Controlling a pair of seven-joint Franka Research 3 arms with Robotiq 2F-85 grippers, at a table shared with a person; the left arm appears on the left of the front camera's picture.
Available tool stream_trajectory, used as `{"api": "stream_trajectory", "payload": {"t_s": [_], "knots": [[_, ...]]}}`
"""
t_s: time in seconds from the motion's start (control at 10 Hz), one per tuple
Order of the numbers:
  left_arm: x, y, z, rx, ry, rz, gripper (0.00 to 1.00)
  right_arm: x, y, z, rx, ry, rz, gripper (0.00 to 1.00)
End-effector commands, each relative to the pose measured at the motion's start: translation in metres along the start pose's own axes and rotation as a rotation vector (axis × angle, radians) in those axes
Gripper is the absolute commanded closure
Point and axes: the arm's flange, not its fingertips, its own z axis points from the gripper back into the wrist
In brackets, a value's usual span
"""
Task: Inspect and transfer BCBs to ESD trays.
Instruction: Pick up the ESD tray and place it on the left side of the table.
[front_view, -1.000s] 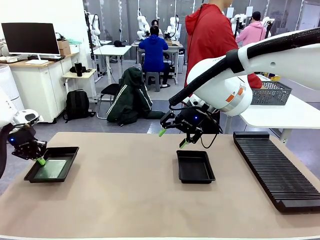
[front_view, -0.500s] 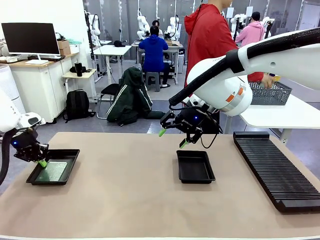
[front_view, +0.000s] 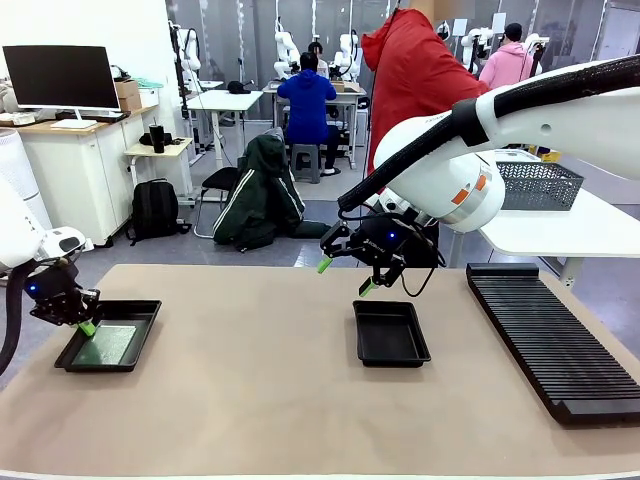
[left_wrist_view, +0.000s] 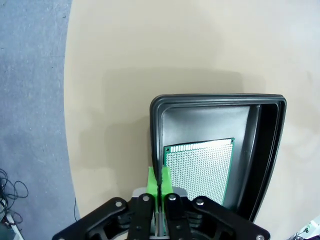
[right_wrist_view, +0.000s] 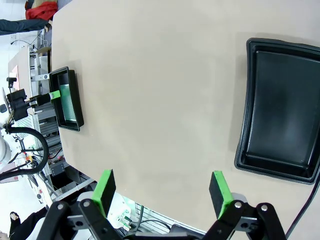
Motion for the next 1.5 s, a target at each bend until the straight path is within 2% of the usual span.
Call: {"api": "stream_trajectory", "payload": {"t_s": [0.0,0.8,0.9,1.0,1.1,1.3,1.4], "knots": [[0.000,0.002,0.002,-0.002,0.000,0.002,0.97,0.000,0.001,0.000,-0.016,-0.005,-0.013,0.00],[0.000,0.002,0.002,-0.002,0.000,0.002,0.97,0.000,0.001,0.000,-0.016,-0.005,-0.013,0.00],[0.000,0.000,0.000,0.000,0.000,0.000,0.46,0.000,0.001,0.000,-0.016,-0.005,-0.013,0.00],[0.000,0.000,0.002,0.006,0.010,-0.011,0.41,0.000,0.001,0.000,-0.016,-0.005,-0.013,0.00],[0.000,-0.002,0.007,0.012,0.006,-0.007,0.00,0.000,0.001,0.000,-0.016,-0.005,-0.013,0.00],[-0.003,-0.010,0.023,0.036,0.005,-0.013,0.00,0.000,0.001,0.000,-0.016,-0.005,-0.013,0.00],[-0.002,-0.016,0.035,0.055,0.014,-0.024,0.15,0.000,0.001,0.000,-0.016,-0.005,-0.013,0.00]]}}
